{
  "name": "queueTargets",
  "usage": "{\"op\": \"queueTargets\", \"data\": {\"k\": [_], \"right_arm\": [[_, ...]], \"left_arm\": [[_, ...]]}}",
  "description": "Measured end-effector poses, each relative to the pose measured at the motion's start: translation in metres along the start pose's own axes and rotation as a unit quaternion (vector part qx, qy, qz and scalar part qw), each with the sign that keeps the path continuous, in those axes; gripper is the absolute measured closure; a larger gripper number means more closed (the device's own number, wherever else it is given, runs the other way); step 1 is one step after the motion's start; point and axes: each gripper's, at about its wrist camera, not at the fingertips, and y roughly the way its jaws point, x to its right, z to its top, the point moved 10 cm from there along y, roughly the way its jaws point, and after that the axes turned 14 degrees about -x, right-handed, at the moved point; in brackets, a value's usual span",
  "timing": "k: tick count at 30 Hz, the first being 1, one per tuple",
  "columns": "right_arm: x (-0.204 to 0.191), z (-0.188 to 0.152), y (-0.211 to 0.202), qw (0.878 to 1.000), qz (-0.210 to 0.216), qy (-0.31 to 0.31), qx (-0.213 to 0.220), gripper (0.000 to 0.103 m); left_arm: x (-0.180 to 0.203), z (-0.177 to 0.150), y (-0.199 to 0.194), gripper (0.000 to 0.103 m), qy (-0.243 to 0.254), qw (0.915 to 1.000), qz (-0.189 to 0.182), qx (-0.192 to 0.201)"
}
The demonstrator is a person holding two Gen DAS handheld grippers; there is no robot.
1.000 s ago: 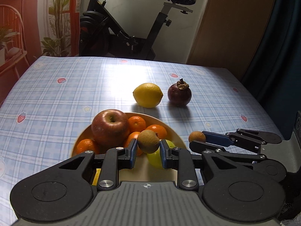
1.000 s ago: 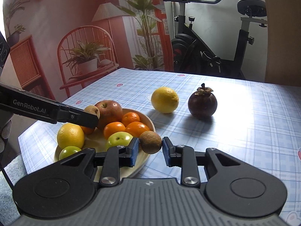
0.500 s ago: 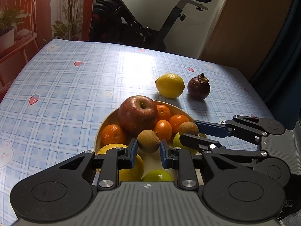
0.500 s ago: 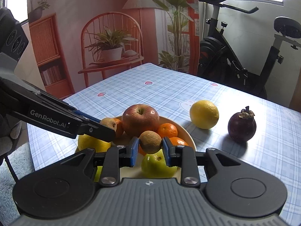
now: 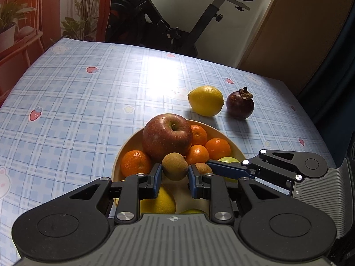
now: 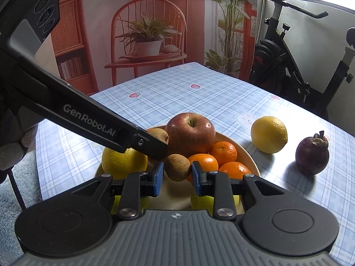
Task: Organize fruits
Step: 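Release the small brown fruits onto the plate from both tools, then move both open tools toward the loose yellow lemon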
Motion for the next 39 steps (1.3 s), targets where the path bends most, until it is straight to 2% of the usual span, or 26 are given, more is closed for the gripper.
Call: {"op": "queueTargets", "data": {"k": [8, 16, 28, 34, 39], "right_arm": [[0.002, -0.001, -0.001, 1.0, -0.003, 0.004, 0.0, 0.072], [0.023, -0.003, -0.022, 0.999, -0.021, 0.04, 0.024, 0.072], [0.083, 0.008, -0.052, 0.992, -0.065, 0.095, 0.052, 0.072], [0.103, 0.014, -0.05, 0.991, -0.079, 0.095, 0.046, 0.071], [0.113, 0.019, -0.037, 0.992, -0.083, 0.089, 0.035, 0.064]], "left_arm": [[-0.004, 0.003, -0.002, 0.076, -0.006, 1.0, 0.001, 0.005], [-0.004, 0.013, -0.02, 0.076, -0.007, 0.9988, 0.02, 0.043], [0.01, 0.049, -0.033, 0.075, -0.013, 0.9959, 0.029, 0.085], [0.018, 0.072, -0.03, 0.075, -0.001, 0.9948, 0.035, 0.096], [0.022, 0.089, -0.021, 0.076, 0.011, 0.9947, 0.04, 0.094]]}}
